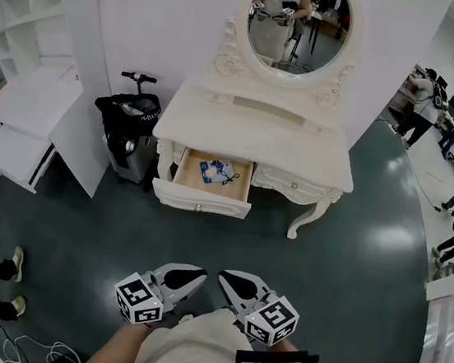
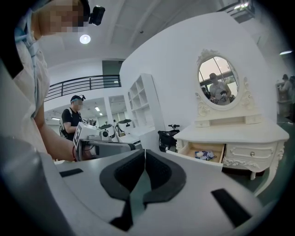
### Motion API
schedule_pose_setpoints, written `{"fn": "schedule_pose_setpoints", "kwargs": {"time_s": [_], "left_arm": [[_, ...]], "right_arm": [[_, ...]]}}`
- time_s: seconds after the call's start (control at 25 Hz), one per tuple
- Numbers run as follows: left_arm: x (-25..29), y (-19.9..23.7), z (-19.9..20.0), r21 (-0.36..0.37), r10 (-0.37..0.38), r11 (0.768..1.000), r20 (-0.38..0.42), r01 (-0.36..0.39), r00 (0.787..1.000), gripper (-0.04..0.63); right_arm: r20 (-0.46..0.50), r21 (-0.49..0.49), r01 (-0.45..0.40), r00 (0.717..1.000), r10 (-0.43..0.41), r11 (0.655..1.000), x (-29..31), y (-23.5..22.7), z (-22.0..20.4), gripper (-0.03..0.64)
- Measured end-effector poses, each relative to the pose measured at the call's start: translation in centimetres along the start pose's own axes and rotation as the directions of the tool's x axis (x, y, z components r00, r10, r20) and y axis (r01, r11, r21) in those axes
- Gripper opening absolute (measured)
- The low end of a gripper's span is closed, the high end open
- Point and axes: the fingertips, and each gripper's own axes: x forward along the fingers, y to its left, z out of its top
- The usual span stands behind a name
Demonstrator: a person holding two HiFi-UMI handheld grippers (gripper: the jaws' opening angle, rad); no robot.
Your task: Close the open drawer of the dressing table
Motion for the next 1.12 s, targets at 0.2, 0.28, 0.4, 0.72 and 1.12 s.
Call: {"fn": "schedule_pose_setpoints", "kwargs": {"time_s": [0.2, 0.28, 0.4, 0.72, 1.12], "left_arm": [[0.7, 1.2, -0.1, -0.016, 0.001, 1.0, -0.007, -0.001, 1.0, 0.009], [1.4, 2.0, 0.0, -0.019, 0.004, 1.0, -0.004, -0.004, 1.0, 0.009], [2.6, 3.4, 0.5, -0.026, 0.019, 0.999, 0.003, -0.019, 1.0, 0.009], [7.9, 8.0, 2.5, -0.034, 0.051, 0.998, 0.016, -0.05, 0.999, 0.009], [12.4, 12.1, 3.1, -0.064, 0.115, 0.992, 0.035, -0.113, 0.993, 0.009]], "right_arm": [[-0.019, 0.005, 0.004, 1.0, -0.004, 1.0, 0.6, -1.4, 0.0, 0.017], [-0.023, 0.004, 0.003, 1.0, -0.003, 1.0, 0.9, -2.3, 0.1, 0.017], [-0.031, 0.008, -0.001, 1.0, 0.002, 1.0, 1.4, -4.2, 0.4, 0.017], [-0.047, 0.001, -0.034, 0.998, 0.034, 0.999, 3.0, -11.0, 2.8, 0.017], [-0.076, 0.0, -0.083, 0.994, 0.083, 0.997, 4.2, -17.1, 3.6, 0.017]]}}
